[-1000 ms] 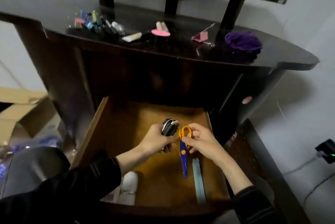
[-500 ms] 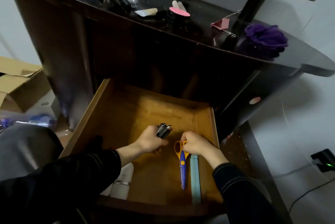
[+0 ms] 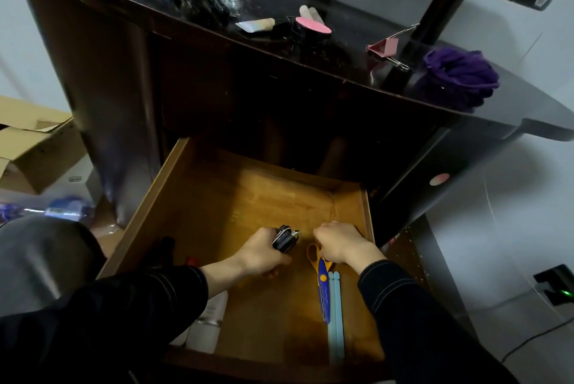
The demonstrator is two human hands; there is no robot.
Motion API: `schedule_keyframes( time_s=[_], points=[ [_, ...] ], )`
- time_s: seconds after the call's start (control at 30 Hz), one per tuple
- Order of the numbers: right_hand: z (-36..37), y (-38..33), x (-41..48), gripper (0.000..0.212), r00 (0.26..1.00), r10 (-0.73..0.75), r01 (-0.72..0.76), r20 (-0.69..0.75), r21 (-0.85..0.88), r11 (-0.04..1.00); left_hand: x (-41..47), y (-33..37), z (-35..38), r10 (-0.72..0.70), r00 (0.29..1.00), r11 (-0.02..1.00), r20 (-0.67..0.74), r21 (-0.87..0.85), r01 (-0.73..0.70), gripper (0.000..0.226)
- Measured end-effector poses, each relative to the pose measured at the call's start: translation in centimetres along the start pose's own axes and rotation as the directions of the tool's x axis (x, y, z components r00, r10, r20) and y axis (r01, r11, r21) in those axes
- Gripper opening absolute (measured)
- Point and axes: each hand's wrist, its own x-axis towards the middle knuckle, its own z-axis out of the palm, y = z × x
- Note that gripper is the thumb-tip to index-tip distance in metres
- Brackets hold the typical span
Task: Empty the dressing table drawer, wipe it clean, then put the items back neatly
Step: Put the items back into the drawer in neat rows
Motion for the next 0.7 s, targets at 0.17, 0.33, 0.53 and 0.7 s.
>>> schedule_keyframes(
  time_s=[0.17,0.33,0.53,0.7],
  points=[
    [0.2,-0.1,-0.5,0.019,1.000,-0.006,0.005,-0.014,-0.056,0.998,-0.2,0.3,0.1,-0.002,1.000,1.000,0.005,0.002,0.002,0.021],
    [0.0,-0.1,-0.9,0.014,1.000,-0.009,0.009,-0.022,-0.025,1.000,-0.3,0.4,0.0,-0.019,1.000,0.999,0.009,-0.028,0.019,0.022],
    [0.2,-0.4,-1.0,0.027,1.000,-0.010,0.009,-0.023,-0.051,0.999,-0.3,0.3,0.0,-0.060,0.998,0.996,0.027,-0.070,0.062,0.021],
    [0.1,-0.4,-1.1,0.026,1.000,-0.004,0.003,-0.014,-0.059,0.998,-0.2,0.0,0.0,-0.077,0.996,0.992,0.037,-0.101,0.080,0.023]
  ],
)
